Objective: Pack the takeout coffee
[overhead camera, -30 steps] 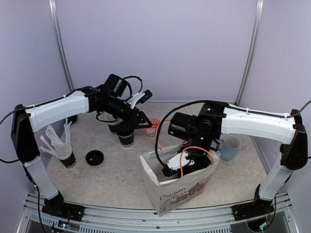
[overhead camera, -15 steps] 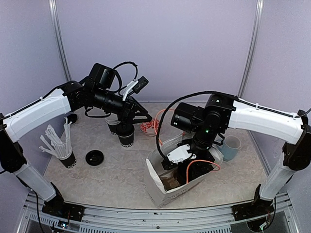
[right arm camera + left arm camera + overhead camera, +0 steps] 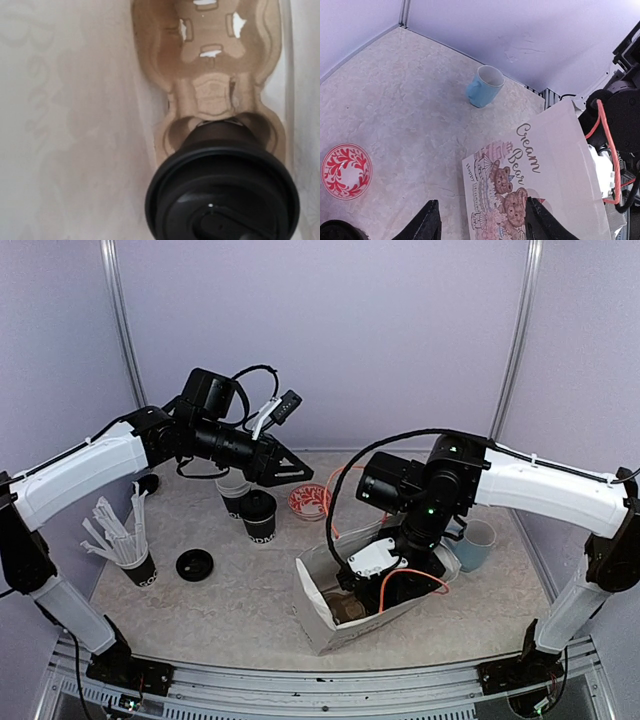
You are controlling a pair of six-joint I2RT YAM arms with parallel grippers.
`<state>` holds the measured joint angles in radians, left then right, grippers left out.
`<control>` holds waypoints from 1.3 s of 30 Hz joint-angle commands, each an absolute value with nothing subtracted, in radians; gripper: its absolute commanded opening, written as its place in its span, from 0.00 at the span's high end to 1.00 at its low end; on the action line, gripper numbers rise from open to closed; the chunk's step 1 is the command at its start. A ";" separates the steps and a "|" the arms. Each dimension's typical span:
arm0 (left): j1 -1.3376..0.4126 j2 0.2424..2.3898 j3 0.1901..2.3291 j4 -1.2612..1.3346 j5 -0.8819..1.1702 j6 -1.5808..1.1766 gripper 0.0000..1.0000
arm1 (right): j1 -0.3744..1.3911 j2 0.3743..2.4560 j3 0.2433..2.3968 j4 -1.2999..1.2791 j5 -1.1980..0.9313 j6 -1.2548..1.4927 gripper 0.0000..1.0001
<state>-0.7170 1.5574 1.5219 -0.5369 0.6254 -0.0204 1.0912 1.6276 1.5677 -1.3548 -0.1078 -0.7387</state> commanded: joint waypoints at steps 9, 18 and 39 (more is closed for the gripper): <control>-0.757 1.486 1.466 -0.416 0.868 -0.050 0.41 | 1.081 1.634 1.574 -1.346 -0.114 -0.733 0.32; -0.796 1.555 1.515 -0.389 0.898 -0.071 0.44 | 1.081 1.638 1.572 -1.342 -0.104 -0.730 0.31; -0.787 1.707 1.647 -0.370 0.703 -0.117 1.00 | 1.104 1.604 1.808 -1.337 -0.042 -0.748 0.24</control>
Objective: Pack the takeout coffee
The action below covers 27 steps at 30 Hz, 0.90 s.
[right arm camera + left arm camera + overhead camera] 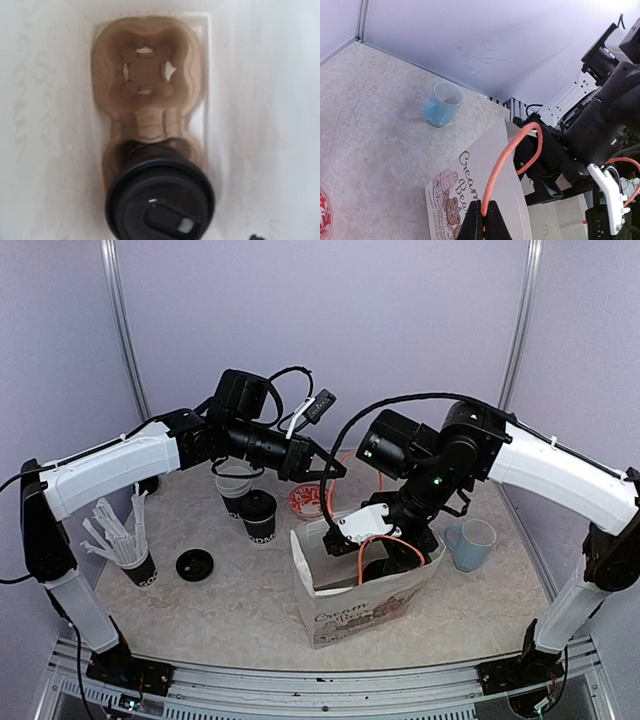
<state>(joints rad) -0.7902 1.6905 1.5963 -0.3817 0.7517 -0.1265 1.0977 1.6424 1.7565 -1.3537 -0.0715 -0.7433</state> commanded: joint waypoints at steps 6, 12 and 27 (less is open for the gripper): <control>-0.785 1.752 1.740 -0.432 0.658 -0.044 1.00 | 1.100 1.602 1.925 -1.268 0.041 -0.740 0.24; -0.791 1.820 1.830 -0.460 0.677 -0.023 1.00 | 1.082 1.612 1.946 -1.240 0.071 -0.742 0.24; -0.808 1.861 1.995 -0.696 0.394 0.093 0.47 | 1.010 1.545 2.002 -1.157 0.094 -0.821 0.14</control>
<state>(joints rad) -0.8043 1.8992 1.9446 -0.5850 0.5694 0.0322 1.0401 1.6096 1.9839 -1.2148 0.0734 -0.7795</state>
